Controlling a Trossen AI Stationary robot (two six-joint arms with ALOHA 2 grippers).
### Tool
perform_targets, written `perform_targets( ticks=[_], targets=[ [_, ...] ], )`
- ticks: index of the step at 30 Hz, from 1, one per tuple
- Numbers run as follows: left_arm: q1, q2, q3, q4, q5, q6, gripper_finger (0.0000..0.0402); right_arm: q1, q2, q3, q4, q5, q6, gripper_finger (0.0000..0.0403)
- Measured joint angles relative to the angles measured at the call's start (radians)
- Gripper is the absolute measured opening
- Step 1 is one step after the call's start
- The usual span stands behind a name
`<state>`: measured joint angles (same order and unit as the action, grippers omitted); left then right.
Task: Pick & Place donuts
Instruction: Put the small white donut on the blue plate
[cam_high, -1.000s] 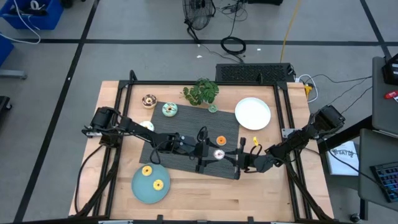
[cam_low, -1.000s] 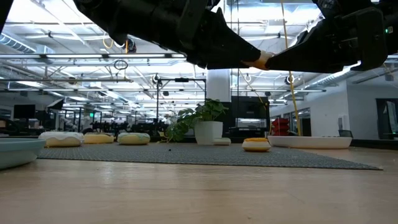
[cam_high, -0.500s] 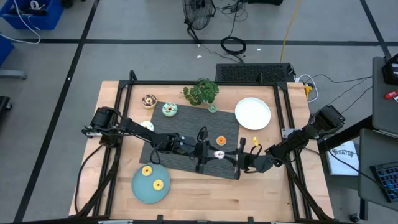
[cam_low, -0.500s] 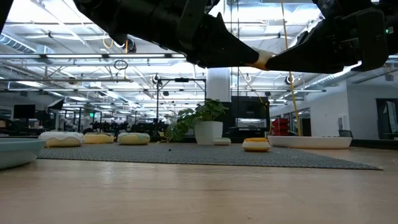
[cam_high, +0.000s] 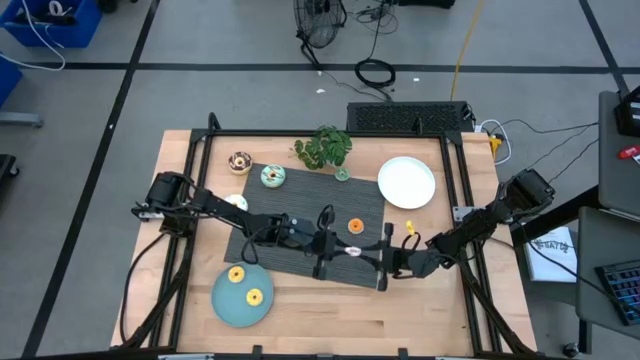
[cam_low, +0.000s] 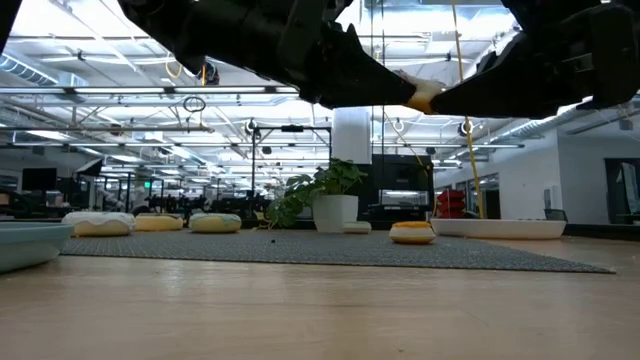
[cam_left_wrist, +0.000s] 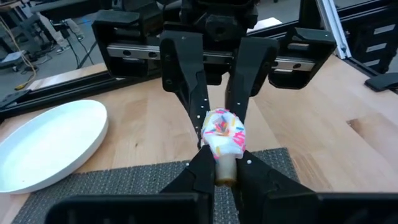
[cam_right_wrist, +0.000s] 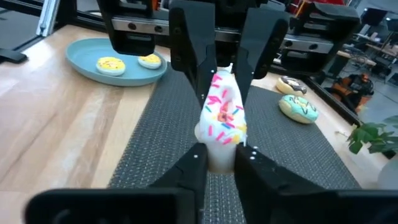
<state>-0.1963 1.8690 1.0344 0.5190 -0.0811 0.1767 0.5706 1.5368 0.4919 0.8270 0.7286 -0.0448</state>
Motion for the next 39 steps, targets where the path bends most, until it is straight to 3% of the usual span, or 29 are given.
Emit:
perform_targets(
  ticks=[8,14,17,19,24,29,34,39],
  targets=[
    [0.0,-0.041,0.0,-0.065,-0.011,0.027,0.005,0.039,-0.009,0.0,-0.017,0.003,-0.039,0.0215],
    [-0.008,-0.195,0.0,-0.404,-0.009,-0.042,0.005,0.079,-0.053,0.0,-0.014,0.008,-0.05,0.029],
    [-0.04,-0.278,-0.021,-0.607,0.002,-0.104,0.005,0.1,-0.101,-0.001,-0.027,0.01,-0.055,0.03],
    [-0.074,-0.342,-0.077,-0.656,0.002,-0.152,0.0048,0.114,-0.144,0.0,-0.068,0.016,-0.053,0.0301],
    [-0.197,-0.573,-0.312,-0.585,-0.071,-0.299,0.0018,0.161,-0.266,-0.001,-0.244,0.125,0.018,0.0294],
    [-0.382,-0.779,-0.543,-0.527,-0.091,-0.604,0.0024,0.188,-0.348,-0.001,-0.337,0.138,0.09,0.0291],
    [-0.551,-0.804,-0.666,-0.498,-0.227,-0.657,0.0047,0.187,-0.361,-0.001,-0.341,0.139,0.096,0.0292],
    [-0.578,-0.753,-0.683,-0.479,-0.26,-0.655,0.0036,0.182,-0.361,-0.001,-0.34,0.139,0.102,0.0289]
  ],
)
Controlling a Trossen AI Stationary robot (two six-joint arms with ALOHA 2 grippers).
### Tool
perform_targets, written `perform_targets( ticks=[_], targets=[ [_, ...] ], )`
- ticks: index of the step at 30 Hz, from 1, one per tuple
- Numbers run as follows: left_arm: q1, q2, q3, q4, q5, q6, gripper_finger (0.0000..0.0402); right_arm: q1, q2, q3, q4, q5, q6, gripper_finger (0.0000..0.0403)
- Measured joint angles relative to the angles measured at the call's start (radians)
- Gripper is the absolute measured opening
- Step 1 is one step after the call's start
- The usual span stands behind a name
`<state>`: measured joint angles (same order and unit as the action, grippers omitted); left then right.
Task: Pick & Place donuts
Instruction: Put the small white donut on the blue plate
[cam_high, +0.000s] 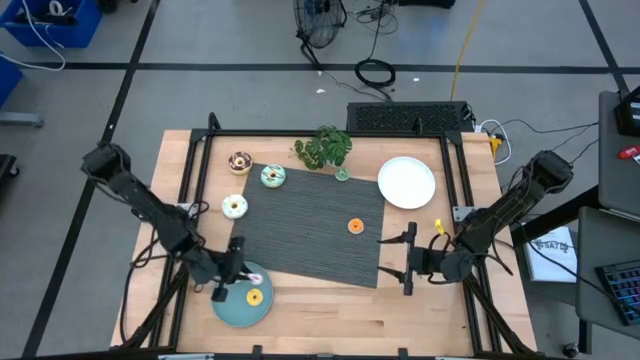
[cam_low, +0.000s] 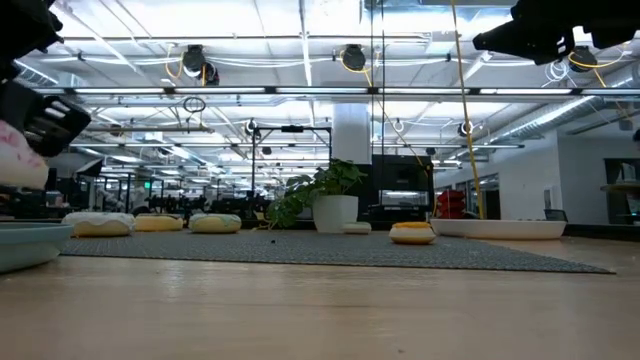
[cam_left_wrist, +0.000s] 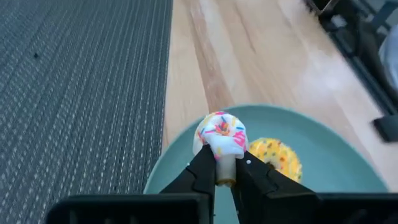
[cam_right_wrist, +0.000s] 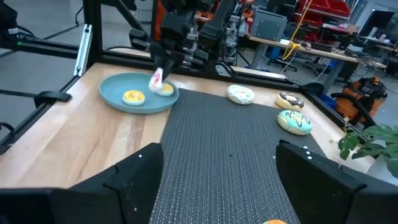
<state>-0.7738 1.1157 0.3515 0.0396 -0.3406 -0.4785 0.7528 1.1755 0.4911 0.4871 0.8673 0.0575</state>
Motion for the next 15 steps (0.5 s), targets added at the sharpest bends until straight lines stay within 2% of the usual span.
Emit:
perform_targets(
  ticks=[3,6,11,15],
  targets=[
    [0.0,0.025,0.0,0.0,0.006,-0.008,0.0036,0.0,0.0,0.0,-0.002,0.0,0.009,0.0289],
    [0.003,0.048,0.0,-0.005,0.006,-0.053,0.0053,0.0,0.0,0.0,-0.007,-0.002,0.01,0.0289],
    [0.026,0.077,0.0,-0.01,0.004,-0.132,0.0113,0.0,0.0,0.0,-0.01,-0.003,0.01,0.0288],
    [0.041,0.097,0.0,-0.011,0.02,-0.132,0.017,0.0,0.0,0.0,-0.01,-0.003,0.01,0.0288]
  ],
)
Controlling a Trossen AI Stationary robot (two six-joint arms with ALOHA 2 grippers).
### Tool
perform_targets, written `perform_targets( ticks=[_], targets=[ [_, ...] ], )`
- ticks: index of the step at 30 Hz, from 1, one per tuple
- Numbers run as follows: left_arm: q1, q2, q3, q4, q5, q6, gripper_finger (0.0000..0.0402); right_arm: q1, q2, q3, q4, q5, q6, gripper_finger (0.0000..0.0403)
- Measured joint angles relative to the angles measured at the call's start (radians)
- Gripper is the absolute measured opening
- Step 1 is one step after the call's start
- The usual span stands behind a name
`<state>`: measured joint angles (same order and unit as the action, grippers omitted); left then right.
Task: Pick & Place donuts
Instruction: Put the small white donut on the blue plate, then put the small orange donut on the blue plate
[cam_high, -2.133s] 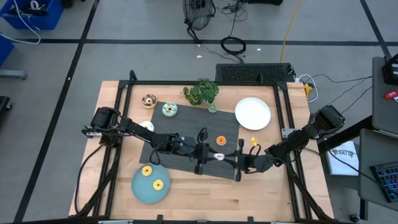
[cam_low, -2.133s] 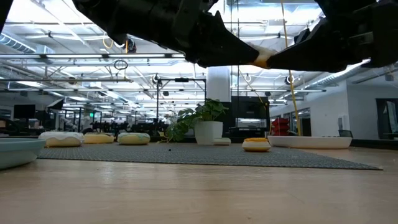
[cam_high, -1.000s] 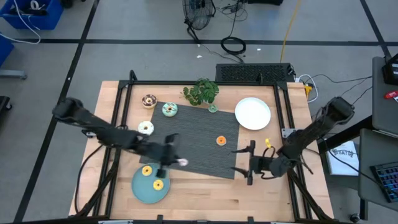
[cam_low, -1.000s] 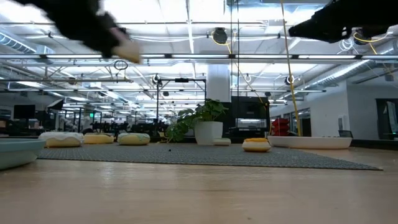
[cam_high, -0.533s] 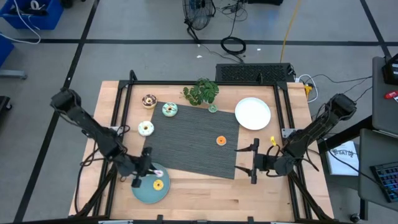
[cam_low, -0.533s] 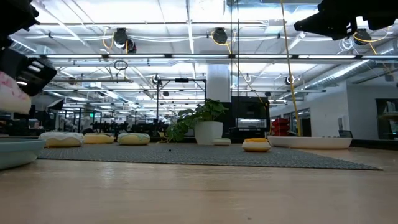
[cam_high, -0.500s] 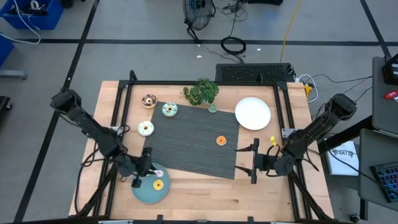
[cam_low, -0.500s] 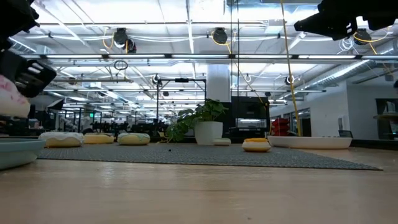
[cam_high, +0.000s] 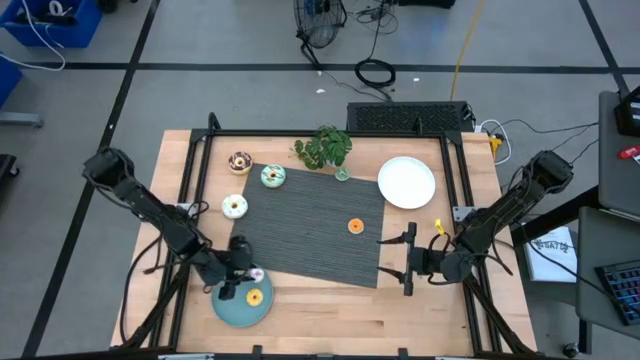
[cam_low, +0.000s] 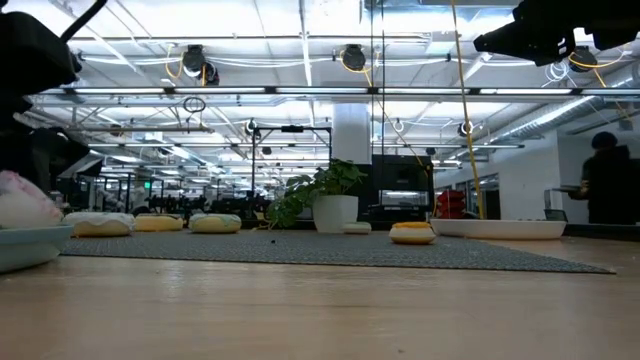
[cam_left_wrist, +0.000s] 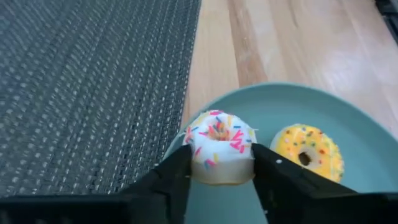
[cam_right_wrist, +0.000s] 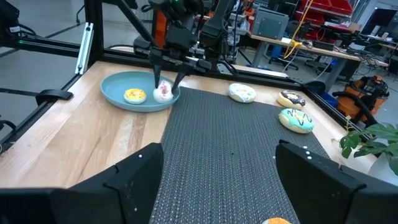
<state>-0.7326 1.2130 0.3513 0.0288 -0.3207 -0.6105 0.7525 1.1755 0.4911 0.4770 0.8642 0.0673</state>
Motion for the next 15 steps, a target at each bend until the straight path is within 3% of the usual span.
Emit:
perform_targets(
  ticks=[6,15],
  targets=[
    [0.001,0.011,0.0,-0.002,0.07,0.002,0.0227,0.0,0.0,0.0,-0.004,0.0,0.0,0.0288],
    [0.001,0.01,0.0,-0.001,0.085,0.005,0.0252,0.0,0.0,0.0,-0.025,-0.001,0.026,0.0288]
  ],
)
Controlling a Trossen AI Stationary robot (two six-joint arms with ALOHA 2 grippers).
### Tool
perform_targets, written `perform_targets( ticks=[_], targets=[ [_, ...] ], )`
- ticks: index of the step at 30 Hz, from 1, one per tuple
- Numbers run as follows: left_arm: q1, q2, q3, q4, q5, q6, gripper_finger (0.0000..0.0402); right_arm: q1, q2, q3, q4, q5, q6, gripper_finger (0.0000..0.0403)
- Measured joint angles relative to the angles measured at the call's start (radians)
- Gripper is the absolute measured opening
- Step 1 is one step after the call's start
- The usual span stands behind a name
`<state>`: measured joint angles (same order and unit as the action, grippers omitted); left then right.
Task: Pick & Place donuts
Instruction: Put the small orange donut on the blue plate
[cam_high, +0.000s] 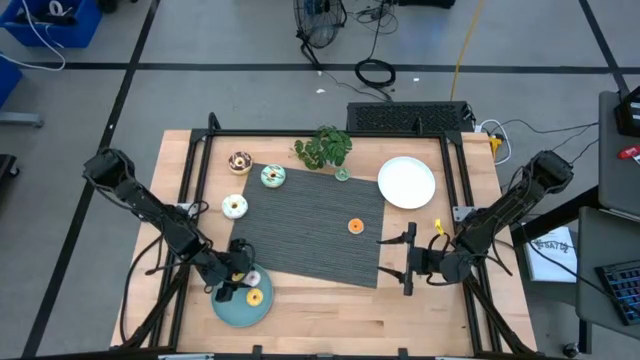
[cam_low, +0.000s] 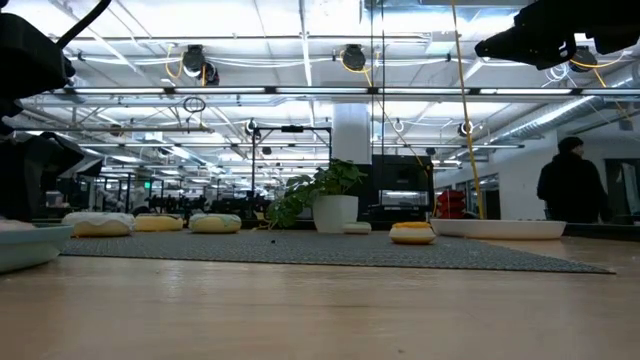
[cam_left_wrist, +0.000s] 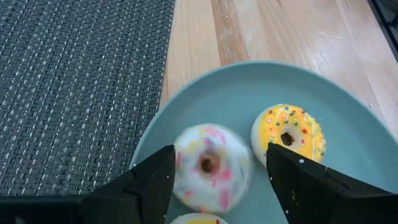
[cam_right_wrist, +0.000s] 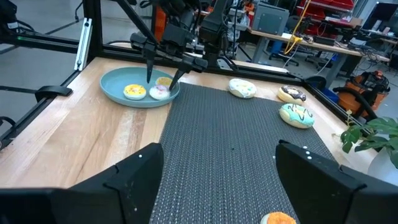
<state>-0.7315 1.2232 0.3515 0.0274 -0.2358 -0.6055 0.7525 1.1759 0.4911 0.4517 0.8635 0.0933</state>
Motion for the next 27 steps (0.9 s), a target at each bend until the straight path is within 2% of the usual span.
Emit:
perform_targets(
  ticks=[6,10,14,19,21,23,25,27],
  targets=[
    [0.0,-0.003,0.0,0.004,0.003,0.039,0.0253,0.0,0.0,0.0,-0.001,0.0,0.0,0.0288],
    [0.026,-0.037,0.008,0.029,-0.005,0.117,0.0253,0.0,0.0,0.0,-0.001,0.0,0.0,0.0288],
    [0.077,-0.113,0.053,0.036,-0.008,0.227,0.0253,0.0,0.0,0.0,0.011,0.0,-0.041,0.0288],
    [0.163,-0.27,0.092,0.026,-0.017,0.439,0.0253,-0.011,0.0,0.0,0.132,0.0,-0.148,0.0288],
    [0.205,-0.342,0.094,0.005,-0.068,0.482,0.0253,-0.026,0.0,0.0,0.169,0.0,-0.14,0.0288],
    [0.248,-0.408,0.094,-0.024,-0.165,0.534,0.0253,-0.059,0.002,0.0,0.175,-0.001,-0.103,0.0288],
    [0.283,-0.464,0.094,-0.053,-0.25,0.518,0.0253,-0.118,0.01,0.0,0.154,-0.004,-0.071,0.0288],
    [0.314,-0.506,0.094,-0.077,-0.286,0.478,0.0253,-0.185,0.011,0.0,0.089,-0.008,-0.024,0.0288]
  ],
)
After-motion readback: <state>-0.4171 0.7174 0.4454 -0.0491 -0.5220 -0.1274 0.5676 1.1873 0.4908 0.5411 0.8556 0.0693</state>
